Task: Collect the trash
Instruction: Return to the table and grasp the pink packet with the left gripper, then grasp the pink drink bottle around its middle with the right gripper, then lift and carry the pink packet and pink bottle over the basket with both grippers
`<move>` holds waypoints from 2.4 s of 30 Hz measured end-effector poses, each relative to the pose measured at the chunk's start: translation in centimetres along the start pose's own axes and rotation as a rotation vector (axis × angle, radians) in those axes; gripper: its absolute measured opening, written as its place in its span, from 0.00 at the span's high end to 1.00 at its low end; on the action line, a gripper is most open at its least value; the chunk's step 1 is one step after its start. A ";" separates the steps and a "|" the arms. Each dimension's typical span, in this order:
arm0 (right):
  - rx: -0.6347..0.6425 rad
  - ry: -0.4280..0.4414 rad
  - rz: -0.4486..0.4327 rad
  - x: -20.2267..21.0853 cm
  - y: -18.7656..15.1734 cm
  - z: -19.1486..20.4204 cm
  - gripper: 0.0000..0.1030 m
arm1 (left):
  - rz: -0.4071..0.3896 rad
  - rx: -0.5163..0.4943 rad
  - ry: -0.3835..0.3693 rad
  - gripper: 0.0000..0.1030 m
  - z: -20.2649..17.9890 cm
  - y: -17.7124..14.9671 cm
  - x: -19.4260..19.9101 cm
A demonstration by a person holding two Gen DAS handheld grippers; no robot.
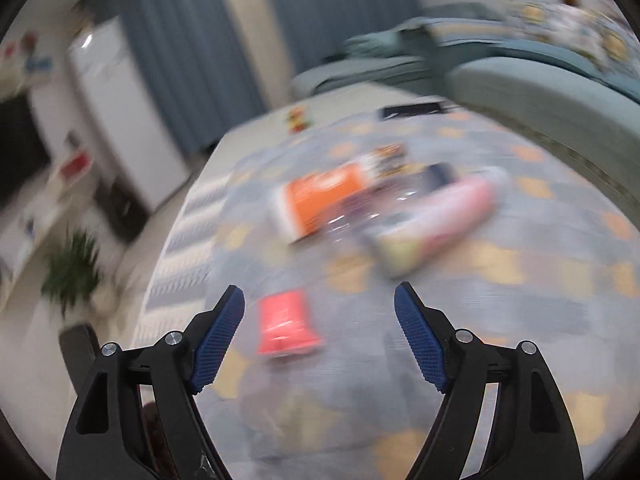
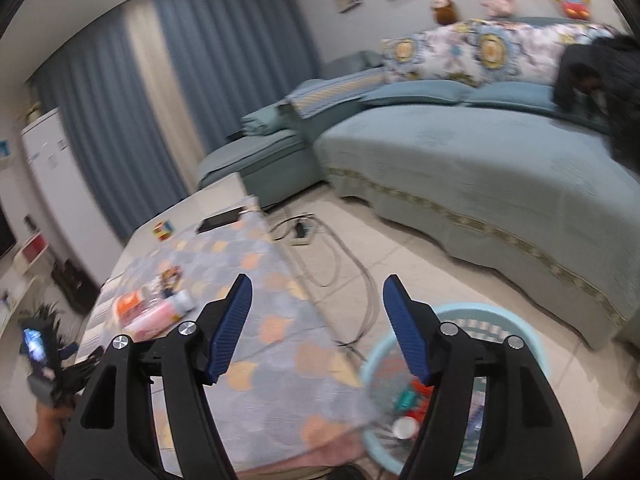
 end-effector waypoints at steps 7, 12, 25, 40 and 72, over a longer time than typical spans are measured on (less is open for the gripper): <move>0.176 0.150 0.023 -2.6 1.1 11.5 0.31 | 0.112 0.110 -0.110 0.27 2.8 0.1 -6.1; 0.265 0.259 0.111 -6.5 0.6 19.6 0.31 | 0.171 0.173 -0.142 0.28 3.9 -0.4 -8.9; 0.078 0.197 0.461 -23.5 -3.6 26.1 0.31 | 0.132 0.172 -0.164 0.66 4.0 -0.7 -7.6; 0.005 0.085 0.636 -33.0 -7.8 30.2 0.28 | 0.044 0.179 -0.171 0.65 4.5 0.1 -4.5; 0.329 0.063 0.229 -17.0 -2.1 22.4 0.56 | -0.127 0.118 -0.271 0.65 1.9 0.7 3.1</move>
Point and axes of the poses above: each gripper's, at about its wrist camera, not at the fingertips, and x roughly against the way its jaws point, z to its left, y to its top, the point moved 6 cm from there along -x, roughly the way its jaws point, and after that the axes turned 10 degrees about z, right-handed, at the moved point
